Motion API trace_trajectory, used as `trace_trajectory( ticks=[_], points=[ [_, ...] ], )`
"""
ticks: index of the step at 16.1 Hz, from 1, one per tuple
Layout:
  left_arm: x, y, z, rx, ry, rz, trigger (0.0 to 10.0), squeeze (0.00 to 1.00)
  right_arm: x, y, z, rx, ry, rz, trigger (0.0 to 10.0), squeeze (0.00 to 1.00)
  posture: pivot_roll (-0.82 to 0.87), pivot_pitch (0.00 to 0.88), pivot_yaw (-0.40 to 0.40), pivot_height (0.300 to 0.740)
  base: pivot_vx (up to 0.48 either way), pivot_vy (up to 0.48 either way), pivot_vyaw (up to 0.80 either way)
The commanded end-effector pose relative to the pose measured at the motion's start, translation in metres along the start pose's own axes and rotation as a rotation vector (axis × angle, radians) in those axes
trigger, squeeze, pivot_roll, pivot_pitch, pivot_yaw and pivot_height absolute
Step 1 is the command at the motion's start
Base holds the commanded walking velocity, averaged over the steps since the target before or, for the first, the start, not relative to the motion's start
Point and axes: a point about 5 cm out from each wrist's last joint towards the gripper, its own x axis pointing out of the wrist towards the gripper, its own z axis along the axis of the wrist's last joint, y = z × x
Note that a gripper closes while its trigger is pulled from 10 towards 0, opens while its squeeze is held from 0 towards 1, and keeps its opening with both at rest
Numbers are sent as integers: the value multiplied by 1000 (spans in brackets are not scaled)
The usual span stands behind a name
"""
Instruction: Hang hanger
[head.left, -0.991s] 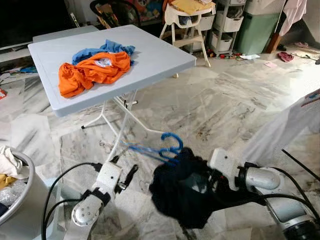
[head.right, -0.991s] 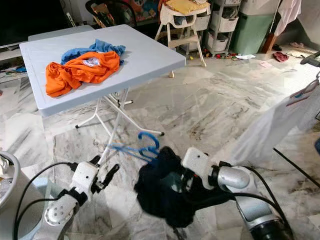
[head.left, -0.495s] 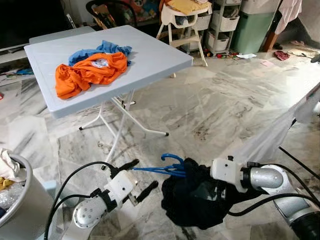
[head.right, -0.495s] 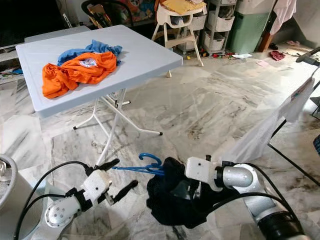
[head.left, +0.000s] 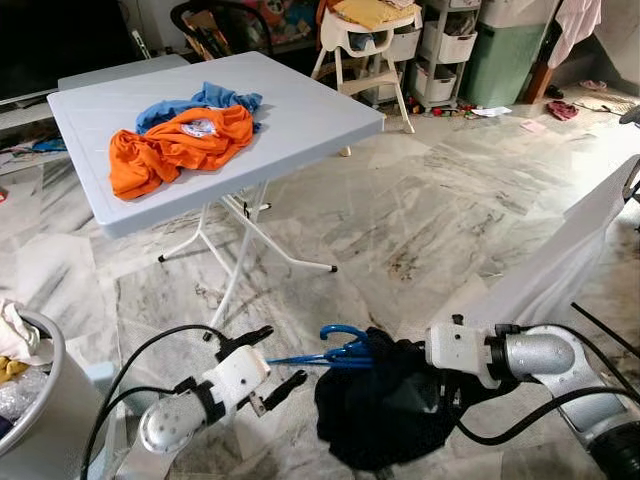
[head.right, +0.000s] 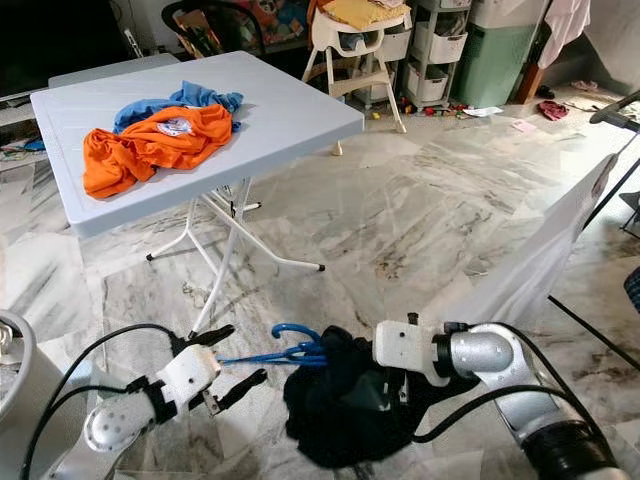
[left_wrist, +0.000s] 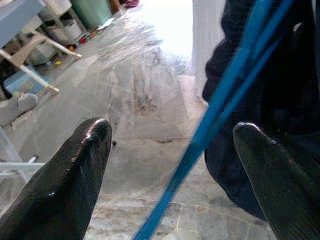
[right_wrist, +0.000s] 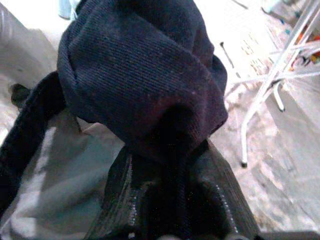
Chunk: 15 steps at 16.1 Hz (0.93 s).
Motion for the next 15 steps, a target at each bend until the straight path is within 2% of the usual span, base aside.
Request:
trace_trajectory(
  ticks=[1,2,3,4,5,11,15],
  points=[
    [3,-4,-1,11,11,-45,10000,835,-5,-13,21,-93,-59,3,10000,0,-110,0,55,740,0,0,0],
    [5,-4,-1,8,14,-58,10000,835,-5,-14,23,-101,-66,16,10000,0,-110,0,55,740,0,0,0],
    [6,-6,-2,-4,13,-79,10000,0,-5,-15,25,-115,-69,16,10000,0,-112,0,56,740,0,0,0],
    [10,-11,-2,-42,9,-143,10000,0,-5,-18,28,-130,-76,20,10000,0,-112,0,56,740,0,0,0],
    [14,-15,0,-79,-1,-195,0,0,-5,-19,29,-146,-71,32,10000,0,-114,0,57,740,0,0,0],
    [19,-5,8,-74,-32,-211,0,0,-7,-19,27,-171,-54,43,10000,0,-115,0,58,740,0,0,0],
    [17,0,8,-75,-13,-269,0,0,-4,-23,28,-195,-53,22,10000,0,-109,0,60,740,0,0,0]
  ],
)
